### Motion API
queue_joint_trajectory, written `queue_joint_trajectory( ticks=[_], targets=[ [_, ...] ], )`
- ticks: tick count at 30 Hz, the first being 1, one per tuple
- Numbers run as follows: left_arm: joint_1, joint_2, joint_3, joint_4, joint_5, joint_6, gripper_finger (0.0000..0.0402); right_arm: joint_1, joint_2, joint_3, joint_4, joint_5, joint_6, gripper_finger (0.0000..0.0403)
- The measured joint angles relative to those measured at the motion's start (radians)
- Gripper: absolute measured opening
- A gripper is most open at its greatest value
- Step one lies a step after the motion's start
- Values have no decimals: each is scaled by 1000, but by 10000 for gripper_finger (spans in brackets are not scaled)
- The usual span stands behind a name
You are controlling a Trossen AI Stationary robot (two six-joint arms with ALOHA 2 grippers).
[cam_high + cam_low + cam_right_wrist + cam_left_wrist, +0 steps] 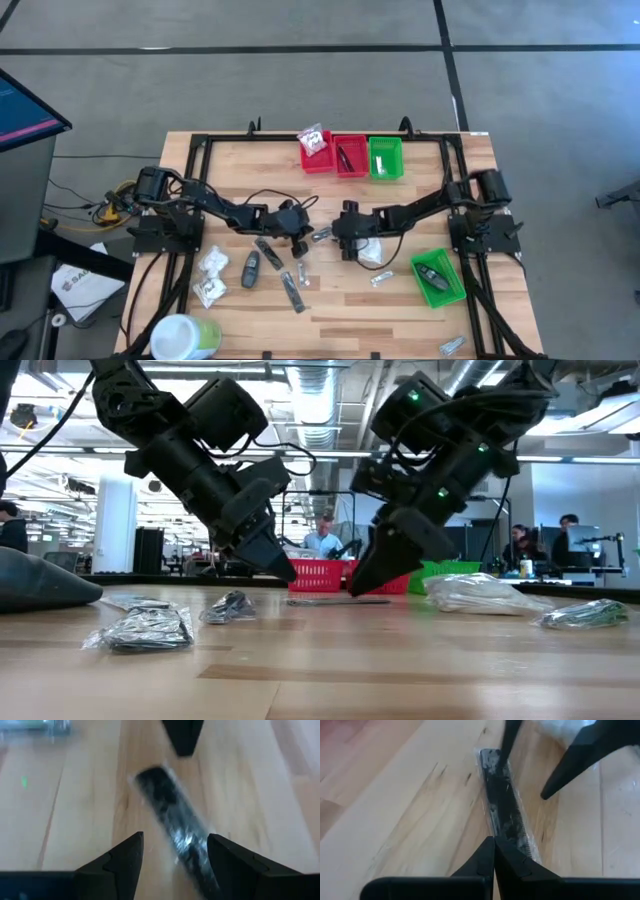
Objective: Pick & Place Travel size toiletries
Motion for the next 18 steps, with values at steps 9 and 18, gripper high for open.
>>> queue_joint_trajectory(
  ticks=[9,18],
  targets=[
    [-5,25,8,94,53,24,1,-92,-2,-49,137,-114,-38,210],
    [4,171,85,70,222,23,1,-123,-1,-203,440,-160,14,220]
  ],
)
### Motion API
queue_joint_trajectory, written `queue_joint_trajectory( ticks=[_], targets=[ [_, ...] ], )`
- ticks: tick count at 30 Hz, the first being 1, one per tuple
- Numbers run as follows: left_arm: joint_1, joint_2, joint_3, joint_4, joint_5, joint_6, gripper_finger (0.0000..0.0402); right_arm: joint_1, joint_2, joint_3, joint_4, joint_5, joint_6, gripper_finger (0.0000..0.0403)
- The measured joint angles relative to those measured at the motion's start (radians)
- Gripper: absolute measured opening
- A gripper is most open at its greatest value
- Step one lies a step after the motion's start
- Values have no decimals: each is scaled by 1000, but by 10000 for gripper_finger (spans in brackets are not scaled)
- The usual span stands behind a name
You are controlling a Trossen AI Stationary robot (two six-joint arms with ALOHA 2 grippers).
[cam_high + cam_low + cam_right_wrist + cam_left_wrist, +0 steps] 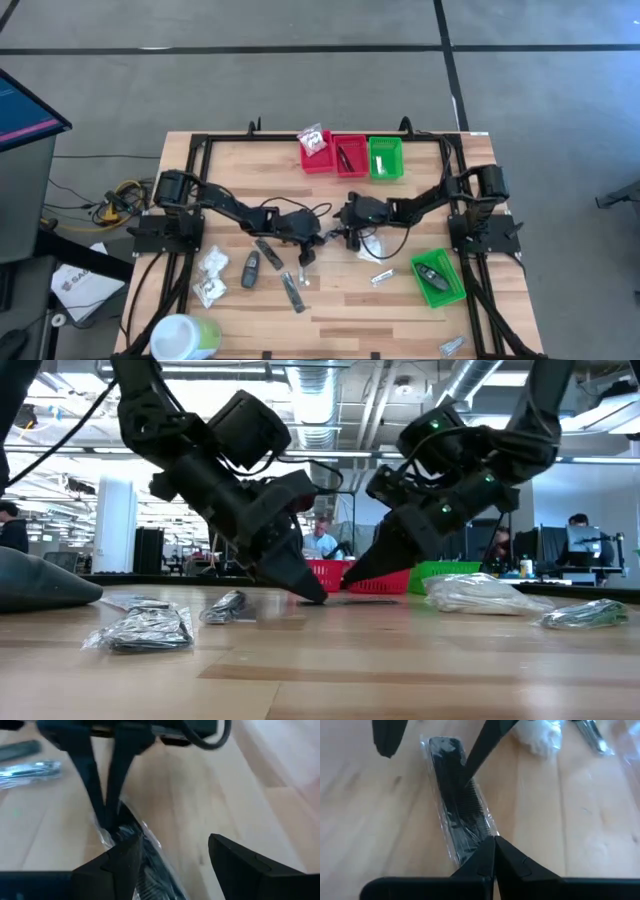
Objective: Pick & Place Travel size toiletries
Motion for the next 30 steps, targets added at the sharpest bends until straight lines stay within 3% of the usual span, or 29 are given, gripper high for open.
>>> queue_joint_trajectory(
  ticks=[8,14,20,30],
  targets=[
    [-10,-134,-33,-280,30,37,1,7,0,-31,12,-4,1,220],
    [-28,-257,-126,-311,26,131,1,44,0,-5,42,-7,1,221],
    [-32,-355,-186,-282,-75,144,1,81,0,62,42,-5,-43,221],
    [-11,-322,-207,-263,-84,115,1,84,15,122,-42,-3,-110,208]
  ],
)
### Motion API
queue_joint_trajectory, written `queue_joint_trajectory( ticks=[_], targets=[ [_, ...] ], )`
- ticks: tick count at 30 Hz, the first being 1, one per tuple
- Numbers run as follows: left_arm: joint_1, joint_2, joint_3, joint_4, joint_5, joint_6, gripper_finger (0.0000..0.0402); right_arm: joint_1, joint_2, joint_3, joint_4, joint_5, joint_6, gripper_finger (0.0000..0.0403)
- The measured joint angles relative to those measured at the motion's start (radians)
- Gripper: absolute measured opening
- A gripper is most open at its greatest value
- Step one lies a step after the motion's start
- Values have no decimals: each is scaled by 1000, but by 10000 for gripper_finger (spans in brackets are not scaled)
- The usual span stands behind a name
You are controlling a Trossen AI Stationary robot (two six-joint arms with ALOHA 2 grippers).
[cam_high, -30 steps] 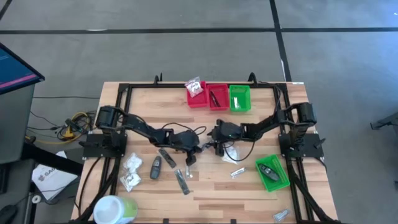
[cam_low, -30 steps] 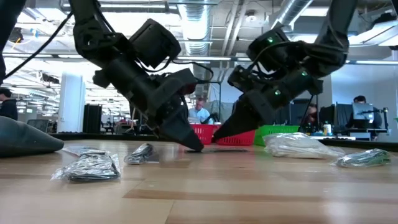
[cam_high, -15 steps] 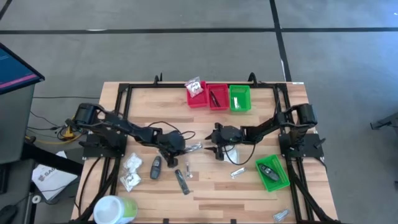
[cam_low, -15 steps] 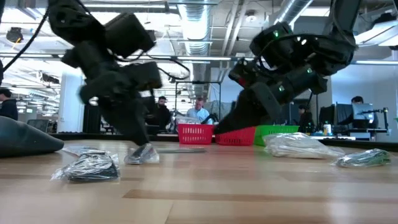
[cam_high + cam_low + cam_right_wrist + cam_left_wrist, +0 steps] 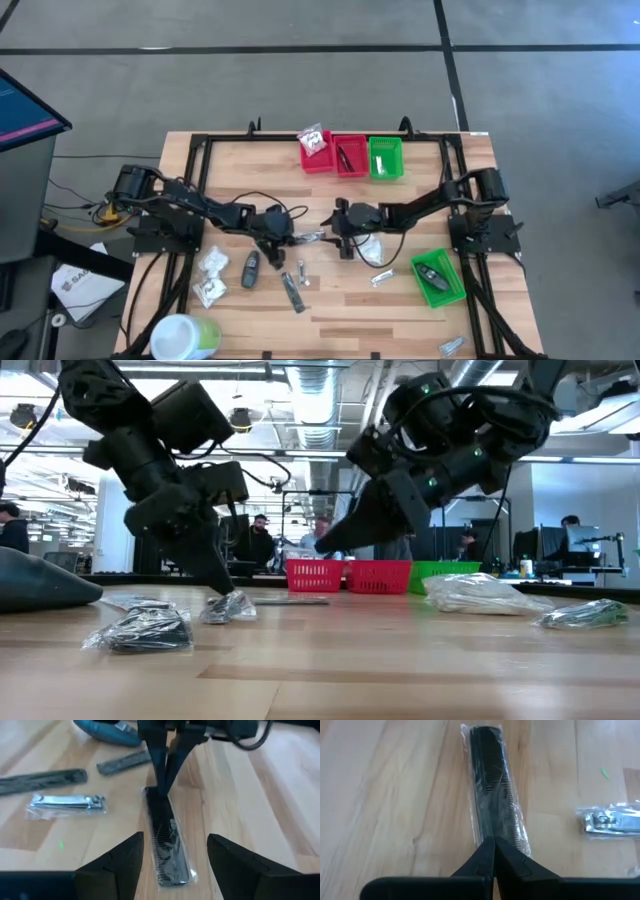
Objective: Pick & Place Travel size toiletries
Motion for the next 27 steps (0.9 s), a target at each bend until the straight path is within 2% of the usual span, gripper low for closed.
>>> queue_joint_trajectory(
  ticks=[8,15,20,27],
  targets=[
    [24,15,3,12,1,-1,1,-22,98,27,0,1,-133,165],
    [2,10,0,28,26,33,1,-40,113,63,-27,4,-54,149],
    [-8,7,-1,49,27,33,1,-33,113,67,-28,0,-46,168],
    [-5,7,-1,60,18,28,1,-16,113,68,-25,0,-46,231]
  ],
)
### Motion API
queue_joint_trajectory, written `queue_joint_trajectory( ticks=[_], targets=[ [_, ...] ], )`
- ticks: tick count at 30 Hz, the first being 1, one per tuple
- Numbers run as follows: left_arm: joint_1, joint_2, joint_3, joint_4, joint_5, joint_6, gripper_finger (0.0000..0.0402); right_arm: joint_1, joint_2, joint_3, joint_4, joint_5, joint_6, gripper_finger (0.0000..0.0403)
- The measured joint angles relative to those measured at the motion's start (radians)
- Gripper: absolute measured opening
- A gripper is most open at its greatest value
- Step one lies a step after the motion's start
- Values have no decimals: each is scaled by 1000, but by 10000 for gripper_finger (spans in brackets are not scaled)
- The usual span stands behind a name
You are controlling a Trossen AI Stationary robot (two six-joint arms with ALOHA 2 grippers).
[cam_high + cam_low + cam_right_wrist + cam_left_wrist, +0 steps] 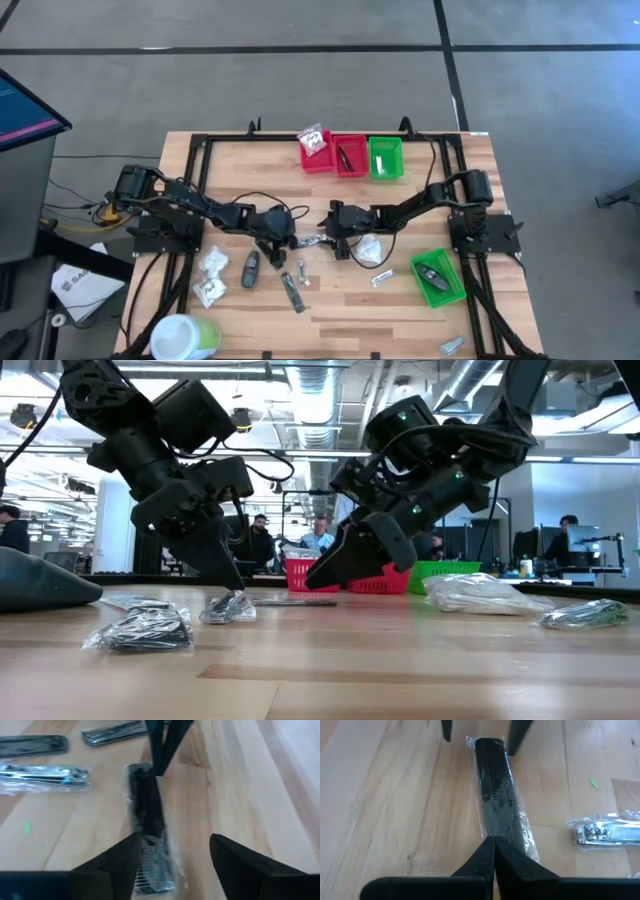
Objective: Pick & Place Travel size toiletries
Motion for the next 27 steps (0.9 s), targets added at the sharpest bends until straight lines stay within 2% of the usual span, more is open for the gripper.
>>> queue_joint_trajectory(
  ticks=[6,18,27],
  targets=[
    [0,0,0,0,8,-2,1,6,0,0,0,0,0,265],
    [24,66,9,20,18,-12,1,34,53,27,-1,0,8,268],
    [39,70,8,8,39,-13,1,43,52,36,-29,-6,10,268]
  ],
)
